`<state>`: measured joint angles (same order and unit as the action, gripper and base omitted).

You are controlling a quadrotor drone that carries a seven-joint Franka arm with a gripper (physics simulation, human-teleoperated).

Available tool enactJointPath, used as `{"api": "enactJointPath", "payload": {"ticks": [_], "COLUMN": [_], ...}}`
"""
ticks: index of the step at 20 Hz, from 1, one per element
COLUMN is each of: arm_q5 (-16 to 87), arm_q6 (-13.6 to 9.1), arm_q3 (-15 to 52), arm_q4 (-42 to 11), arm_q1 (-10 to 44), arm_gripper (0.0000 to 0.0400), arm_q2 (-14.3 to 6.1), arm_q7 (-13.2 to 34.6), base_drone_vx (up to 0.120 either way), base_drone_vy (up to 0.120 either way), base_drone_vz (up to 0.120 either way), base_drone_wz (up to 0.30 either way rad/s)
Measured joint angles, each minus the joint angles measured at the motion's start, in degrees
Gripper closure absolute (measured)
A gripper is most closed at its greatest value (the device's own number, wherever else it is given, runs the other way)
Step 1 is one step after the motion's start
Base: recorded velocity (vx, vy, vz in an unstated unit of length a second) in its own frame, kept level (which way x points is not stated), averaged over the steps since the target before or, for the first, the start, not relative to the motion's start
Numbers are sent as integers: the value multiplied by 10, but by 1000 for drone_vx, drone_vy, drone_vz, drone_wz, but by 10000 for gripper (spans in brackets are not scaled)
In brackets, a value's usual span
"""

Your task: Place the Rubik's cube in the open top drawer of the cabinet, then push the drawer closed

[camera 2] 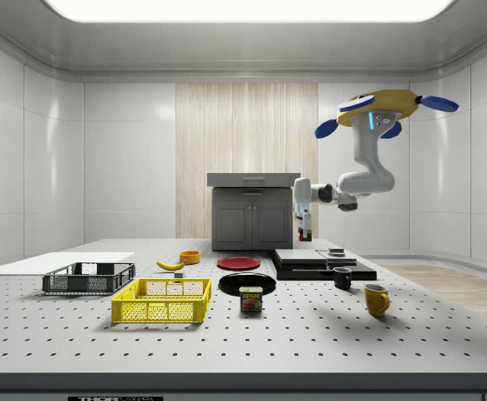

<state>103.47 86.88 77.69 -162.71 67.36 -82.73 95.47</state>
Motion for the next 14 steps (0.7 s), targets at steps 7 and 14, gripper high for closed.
{"api": "enactJointPath", "payload": {"ticks": [7,14], "arm_q5": [-4,-8], "arm_q6": [10,18], "arm_q3": [1,3], "arm_q4": [0,1], "arm_q1": [2,5], "arm_gripper": [79,79], "arm_q2": [-10,-20], "arm_q7": [2,4], "base_drone_vx": [0,0], "base_drone_vy": [-120,-120], "base_drone_vz": [120,120], "base_drone_wz": [0,0]}}
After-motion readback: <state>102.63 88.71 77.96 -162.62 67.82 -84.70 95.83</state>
